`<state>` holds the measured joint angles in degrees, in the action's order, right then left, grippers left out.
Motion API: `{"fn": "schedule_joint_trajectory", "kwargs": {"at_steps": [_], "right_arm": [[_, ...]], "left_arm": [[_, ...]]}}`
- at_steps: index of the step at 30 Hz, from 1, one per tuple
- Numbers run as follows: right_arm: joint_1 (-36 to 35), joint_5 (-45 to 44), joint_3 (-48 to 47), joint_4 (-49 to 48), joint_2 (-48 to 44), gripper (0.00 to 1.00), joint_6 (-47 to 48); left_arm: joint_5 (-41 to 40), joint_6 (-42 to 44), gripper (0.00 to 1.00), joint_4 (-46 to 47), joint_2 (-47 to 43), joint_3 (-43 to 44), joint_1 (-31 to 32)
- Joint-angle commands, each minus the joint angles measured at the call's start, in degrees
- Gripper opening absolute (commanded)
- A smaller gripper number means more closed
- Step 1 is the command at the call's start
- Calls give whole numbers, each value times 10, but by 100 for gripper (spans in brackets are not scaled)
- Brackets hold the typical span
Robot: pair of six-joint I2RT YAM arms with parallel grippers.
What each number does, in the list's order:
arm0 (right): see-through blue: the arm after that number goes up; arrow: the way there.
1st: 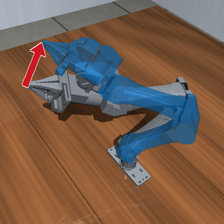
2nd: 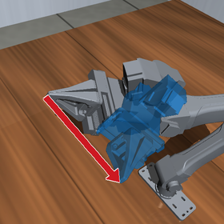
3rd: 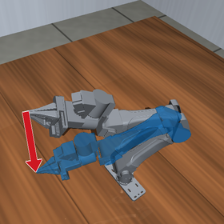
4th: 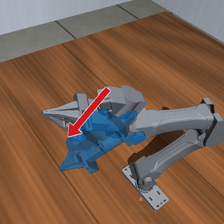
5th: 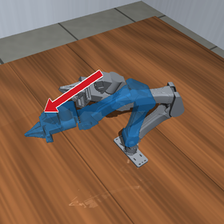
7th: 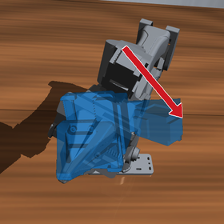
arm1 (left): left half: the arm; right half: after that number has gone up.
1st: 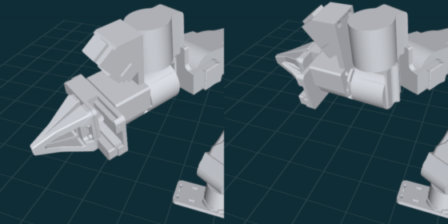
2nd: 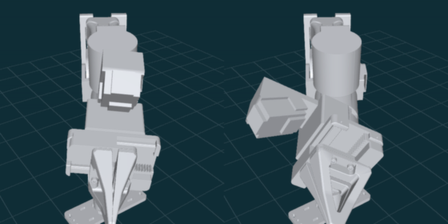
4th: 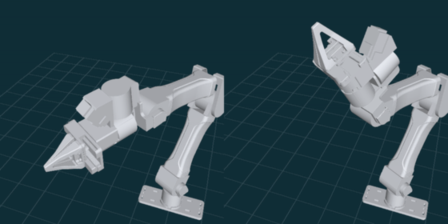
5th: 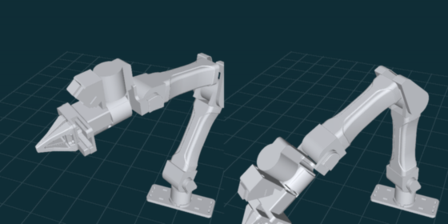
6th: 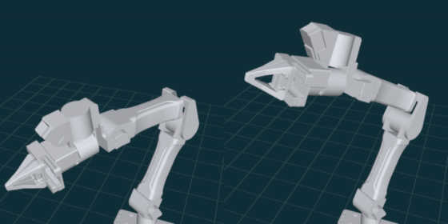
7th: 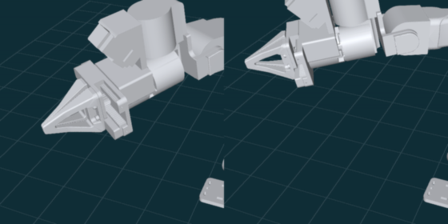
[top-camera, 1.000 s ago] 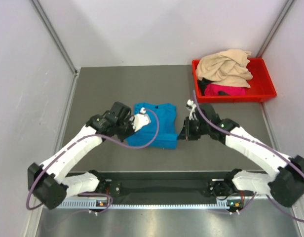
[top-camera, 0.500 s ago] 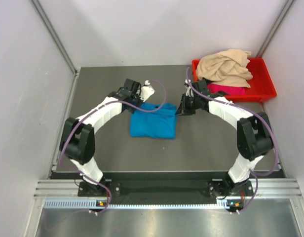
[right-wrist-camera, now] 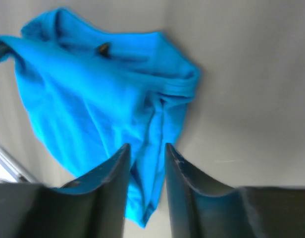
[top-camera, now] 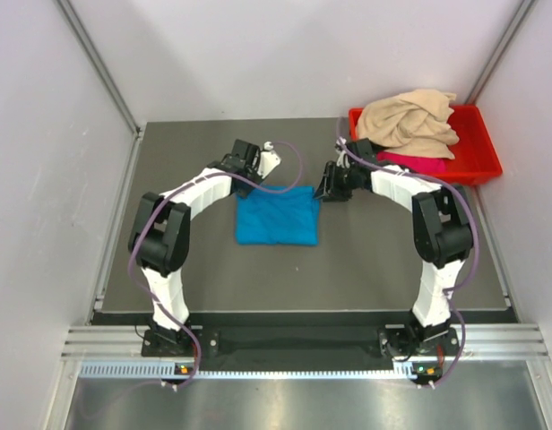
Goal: Fold and stack the t-shirts
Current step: Fold the tshirt
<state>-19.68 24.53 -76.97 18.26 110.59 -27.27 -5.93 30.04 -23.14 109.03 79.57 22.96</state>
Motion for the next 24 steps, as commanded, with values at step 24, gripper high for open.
{"fn": "schedule_joint_trajectory", "kwargs": {"at_steps": [24], "right_arm": [[-46,-114,-38,-120,17,54,73]], "left_arm": [[184,-106,51,37,16,11,-87]]}}
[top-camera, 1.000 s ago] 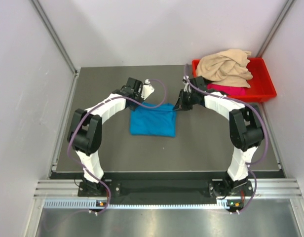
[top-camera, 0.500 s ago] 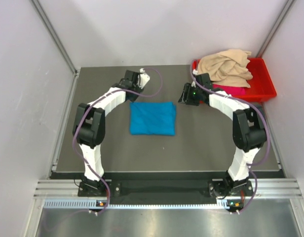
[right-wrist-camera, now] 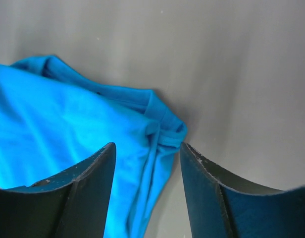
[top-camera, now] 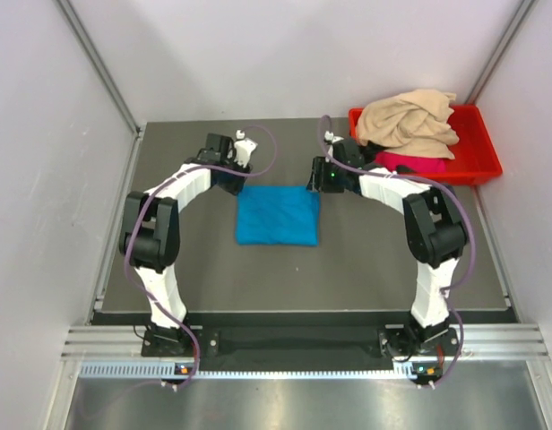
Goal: Fold and stack the t-shirts
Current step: Fold the tshirt
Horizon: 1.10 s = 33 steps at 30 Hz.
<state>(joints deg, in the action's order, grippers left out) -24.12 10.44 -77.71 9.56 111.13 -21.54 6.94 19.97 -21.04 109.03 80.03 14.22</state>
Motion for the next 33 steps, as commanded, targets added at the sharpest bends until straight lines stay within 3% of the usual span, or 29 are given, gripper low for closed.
{"fn": "schedule_joint_trajectory", "kwargs": {"at_steps": [1,4,7,8,10,11,12,14,33], "right_arm": [[-2,34,-31,-38,20,53,14],[-1,33,-34,-54,37,49,8],[-1,33,-50,-47,54,35,8],[-1,33,-48,-53,54,25,6],[-1,29,-39,-65,49,16,4],[-1,28,-36,-76,47,12,3],[-1,26,-31,-78,45,8,3],[-1,16,-24,-82,36,4,2],[-1,-88,88,-119,-74,0,-37]], "left_arm": [[58,-5,50,20,19,5,0],[69,-2,46,21,26,7,-1],[73,-1,39,17,31,9,-2],[74,-2,35,18,31,8,-2],[81,-2,22,20,29,9,-2],[95,-3,18,21,29,9,-2],[104,-3,6,22,28,7,-2],[120,-8,0,34,25,3,-2],[132,-52,0,63,-6,12,0]]}}
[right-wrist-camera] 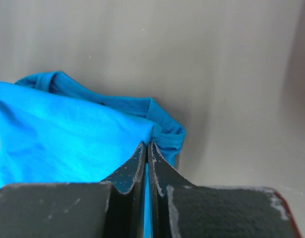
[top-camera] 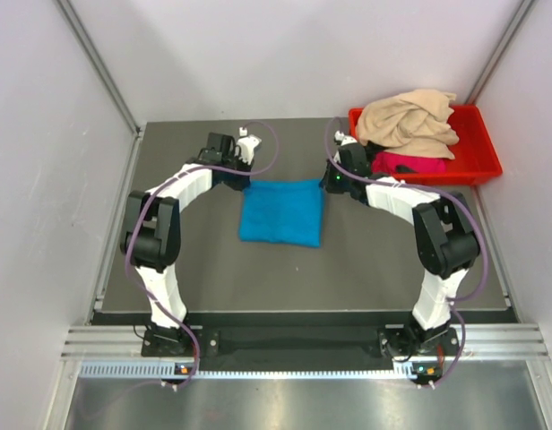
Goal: Fold and stack the t-shirts
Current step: Fold the tshirt
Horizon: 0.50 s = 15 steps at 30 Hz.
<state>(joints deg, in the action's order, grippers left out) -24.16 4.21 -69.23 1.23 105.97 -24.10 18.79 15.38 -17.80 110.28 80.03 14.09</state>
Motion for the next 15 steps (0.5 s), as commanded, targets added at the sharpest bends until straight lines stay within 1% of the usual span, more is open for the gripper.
{"fn": "schedule_joint_trajectory", "kwargs": {"at_steps": [1,5,10,12,15], "right_arm": [[0,-25,1,-30,-13,0,-11],[3,-27,-16,-19,20,0,-18],[12,-39,-27,-21,48,0,-30],[12,-40,-41,-18,65,0,-27],[13,-34,-61,-13,84,4,-24]], "left_arm": [[6,-5,0,32,-11,18,2],[-29,-6,0,23,40,50,2],[-54,-9,0,36,69,73,2],[-67,-11,4,51,81,77,2],[-81,-15,16,58,99,89,2]]}}
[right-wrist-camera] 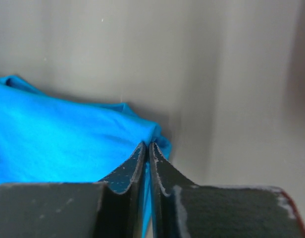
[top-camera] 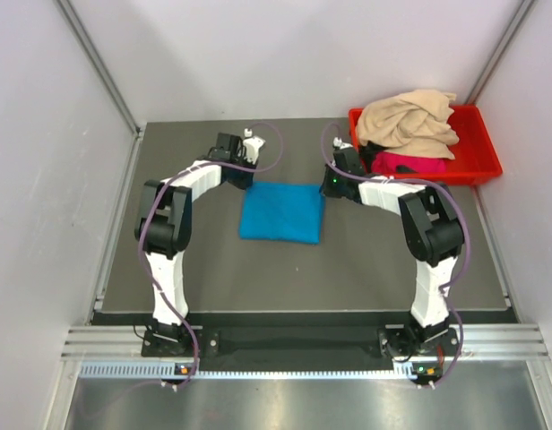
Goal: Fold and stack the t-shirts
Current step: Fold the tshirt
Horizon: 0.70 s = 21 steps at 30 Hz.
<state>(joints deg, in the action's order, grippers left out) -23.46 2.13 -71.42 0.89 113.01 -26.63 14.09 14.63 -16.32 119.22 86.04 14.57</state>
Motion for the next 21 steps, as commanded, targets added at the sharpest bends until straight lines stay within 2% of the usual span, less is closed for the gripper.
{"fn": "schedule_joint_trajectory", "kwargs": {"at_steps": [1,4,5,7,8,12,16,21], "right_arm": [[7,-13,-42,-10,15,8,1],[10,-14,-43,8,8,32,1],[10,-15,-42,11,4,35,2],[11,-20,-38,28,-14,42,2],[11,-20,-36,35,-30,44,3],[9,1,8,34,-83,49,-18],[5,38,66,29,-114,55,-39],[-3,95,120,1,-138,59,-70]], "left_arm": [[-33,-12,28,41,14,36,-3],[-39,-22,41,37,15,41,-3],[-42,-26,47,37,14,42,-3],[-65,-31,51,35,0,44,-3],[-77,-33,56,34,-6,43,-3],[-125,-43,60,16,-48,31,-6],[-94,-58,62,1,-133,-44,-10],[12,-75,65,-22,-215,-188,-9]]}}
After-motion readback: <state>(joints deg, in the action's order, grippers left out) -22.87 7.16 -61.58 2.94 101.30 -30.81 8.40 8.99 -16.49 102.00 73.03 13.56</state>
